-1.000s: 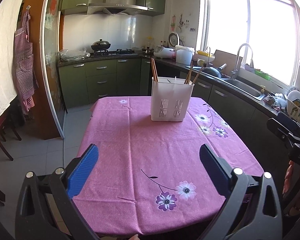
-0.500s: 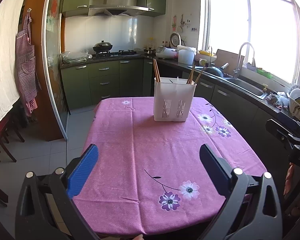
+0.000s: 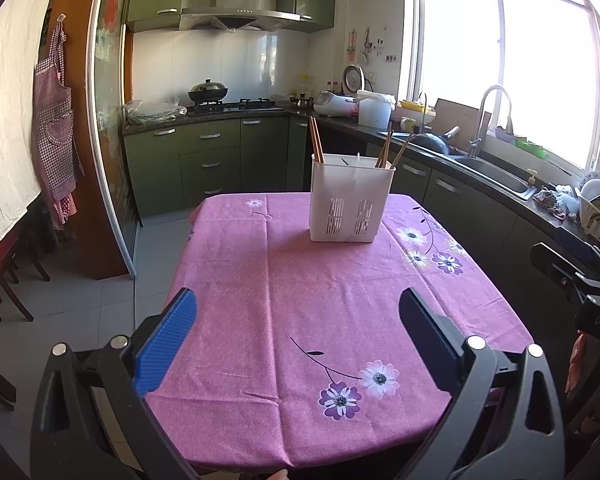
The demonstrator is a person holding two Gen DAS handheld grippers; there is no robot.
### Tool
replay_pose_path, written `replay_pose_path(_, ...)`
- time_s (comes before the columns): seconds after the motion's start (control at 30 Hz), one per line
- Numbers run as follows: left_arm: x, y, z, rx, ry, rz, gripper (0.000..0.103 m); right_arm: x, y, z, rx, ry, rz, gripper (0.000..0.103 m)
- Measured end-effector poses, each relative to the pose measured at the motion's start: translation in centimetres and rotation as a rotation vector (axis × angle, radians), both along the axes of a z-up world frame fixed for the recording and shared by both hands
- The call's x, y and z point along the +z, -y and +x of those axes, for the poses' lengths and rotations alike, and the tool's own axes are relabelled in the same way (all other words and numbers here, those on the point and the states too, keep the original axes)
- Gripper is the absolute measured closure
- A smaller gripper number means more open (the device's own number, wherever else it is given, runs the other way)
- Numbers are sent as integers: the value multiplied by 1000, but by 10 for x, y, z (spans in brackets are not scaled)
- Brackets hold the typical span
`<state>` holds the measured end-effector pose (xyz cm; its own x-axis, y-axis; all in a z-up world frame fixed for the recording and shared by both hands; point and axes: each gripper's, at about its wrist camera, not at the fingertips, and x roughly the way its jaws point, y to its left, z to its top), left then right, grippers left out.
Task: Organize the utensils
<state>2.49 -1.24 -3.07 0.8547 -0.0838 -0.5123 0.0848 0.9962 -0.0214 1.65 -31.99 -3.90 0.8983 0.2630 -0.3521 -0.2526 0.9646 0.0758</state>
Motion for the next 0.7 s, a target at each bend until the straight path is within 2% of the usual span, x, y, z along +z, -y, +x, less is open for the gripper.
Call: replay_pose_path(0.7, -1, -1, 1, 3, -12, 10, 7, -4, -2, 2, 5, -8, -3, 5)
